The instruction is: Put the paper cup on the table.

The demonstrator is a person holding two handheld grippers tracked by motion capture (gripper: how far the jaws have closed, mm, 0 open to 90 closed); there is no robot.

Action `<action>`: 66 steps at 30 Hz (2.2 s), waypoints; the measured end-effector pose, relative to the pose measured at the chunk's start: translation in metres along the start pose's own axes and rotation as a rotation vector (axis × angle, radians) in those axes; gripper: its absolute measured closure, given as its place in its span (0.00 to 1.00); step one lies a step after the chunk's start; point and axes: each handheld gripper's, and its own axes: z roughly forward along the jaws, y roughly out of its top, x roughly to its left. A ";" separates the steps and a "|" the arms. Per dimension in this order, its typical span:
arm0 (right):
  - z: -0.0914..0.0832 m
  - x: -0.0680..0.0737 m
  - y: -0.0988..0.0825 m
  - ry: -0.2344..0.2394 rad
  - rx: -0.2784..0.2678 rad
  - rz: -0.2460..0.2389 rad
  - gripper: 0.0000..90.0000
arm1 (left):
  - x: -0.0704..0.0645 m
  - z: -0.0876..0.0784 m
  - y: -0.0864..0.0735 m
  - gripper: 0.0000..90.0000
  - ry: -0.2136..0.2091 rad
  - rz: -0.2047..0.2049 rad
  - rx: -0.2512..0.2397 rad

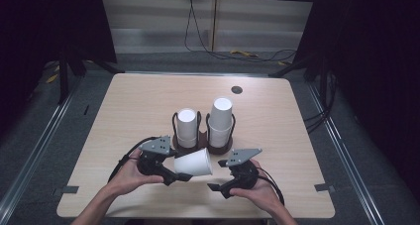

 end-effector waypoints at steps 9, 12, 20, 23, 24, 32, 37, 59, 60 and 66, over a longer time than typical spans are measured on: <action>-0.010 -0.001 0.001 0.041 -0.159 0.016 0.15 | -0.002 0.002 -0.001 0.35 0.019 0.024 -0.034; -0.013 -0.002 0.002 0.043 -0.201 0.027 0.15 | -0.003 0.003 -0.002 0.35 0.022 0.032 -0.035; -0.016 -0.004 0.007 0.050 -0.273 0.039 0.15 | -0.003 0.009 -0.004 0.35 0.014 0.033 -0.029; -0.015 -0.003 0.011 0.063 -0.289 0.036 0.15 | -0.003 0.010 -0.005 0.35 0.009 0.033 -0.030; -0.015 -0.003 0.012 0.065 -0.297 0.034 0.15 | -0.003 0.011 -0.005 0.35 0.005 0.034 -0.030; -0.009 -0.006 0.015 0.088 -0.304 0.048 0.15 | -0.005 0.012 -0.003 0.35 -0.005 0.042 -0.037; -0.004 -0.008 0.016 0.121 -0.291 0.066 0.14 | -0.006 0.012 -0.002 0.35 -0.011 0.035 -0.039; -0.002 -0.008 0.023 0.174 -0.291 0.064 0.24 | -0.001 0.015 -0.004 0.31 -0.026 0.030 -0.053; -0.002 -0.008 0.023 0.174 -0.288 0.065 0.24 | -0.001 0.014 -0.004 0.31 -0.021 0.032 -0.051; -0.001 -0.008 0.025 0.160 -0.281 0.054 0.25 | -0.001 0.014 -0.004 0.25 0.000 0.018 -0.042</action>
